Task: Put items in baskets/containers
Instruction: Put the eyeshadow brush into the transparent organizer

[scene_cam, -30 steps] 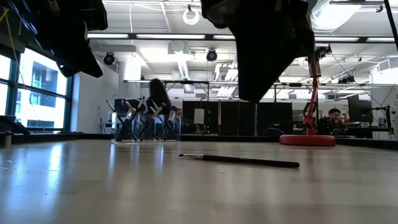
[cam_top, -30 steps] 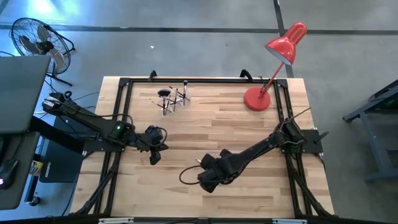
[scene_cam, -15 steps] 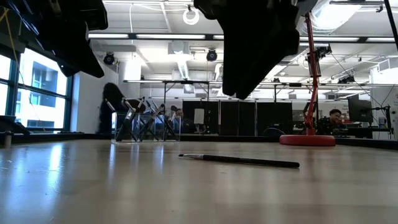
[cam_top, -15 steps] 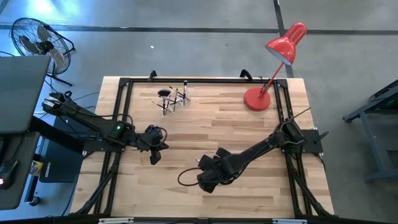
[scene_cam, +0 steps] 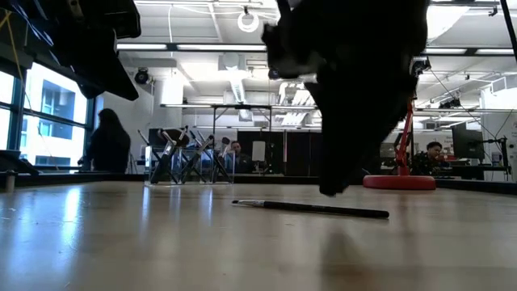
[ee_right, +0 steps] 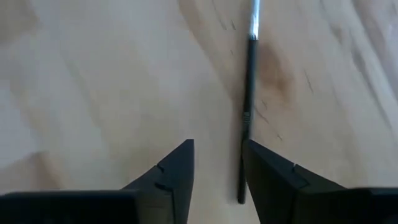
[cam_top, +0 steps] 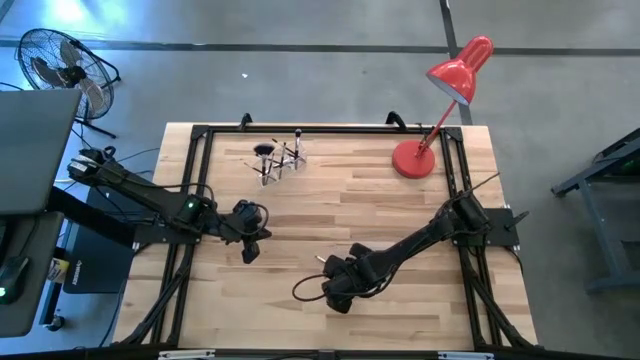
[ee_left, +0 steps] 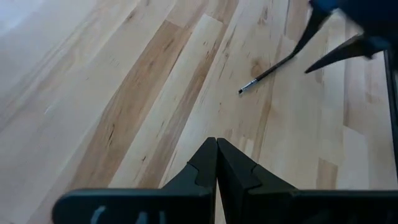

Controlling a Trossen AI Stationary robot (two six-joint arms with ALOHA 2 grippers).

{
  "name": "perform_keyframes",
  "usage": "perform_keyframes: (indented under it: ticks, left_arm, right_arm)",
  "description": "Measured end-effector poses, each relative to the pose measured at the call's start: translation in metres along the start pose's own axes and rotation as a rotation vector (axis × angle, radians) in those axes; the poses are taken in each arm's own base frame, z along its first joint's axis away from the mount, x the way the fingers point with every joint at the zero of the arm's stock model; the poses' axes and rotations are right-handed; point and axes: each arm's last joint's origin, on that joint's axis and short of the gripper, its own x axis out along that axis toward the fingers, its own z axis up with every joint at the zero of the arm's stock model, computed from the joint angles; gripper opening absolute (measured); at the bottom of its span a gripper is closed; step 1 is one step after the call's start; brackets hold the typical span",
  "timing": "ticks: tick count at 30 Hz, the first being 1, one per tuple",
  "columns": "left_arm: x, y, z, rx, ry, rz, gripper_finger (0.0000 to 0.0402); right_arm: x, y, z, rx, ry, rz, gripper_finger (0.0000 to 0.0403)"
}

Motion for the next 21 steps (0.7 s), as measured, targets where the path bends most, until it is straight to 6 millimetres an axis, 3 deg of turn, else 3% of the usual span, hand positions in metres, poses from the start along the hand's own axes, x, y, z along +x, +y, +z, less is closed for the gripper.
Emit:
perform_keyframes:
  ticks: [16,21]
  left_arm:
    - [0.0,0.001,0.001,-0.002,-0.035,0.033,0.0]
    - [0.0,0.001,0.002,-0.01,-0.043,0.04,0.0]
  right_arm:
    - [0.033,-0.021,-0.026,0.027,0.019,-0.01,0.0128]
    - [0.043,-0.027,-0.032,0.038,0.019,0.032,0.0103]
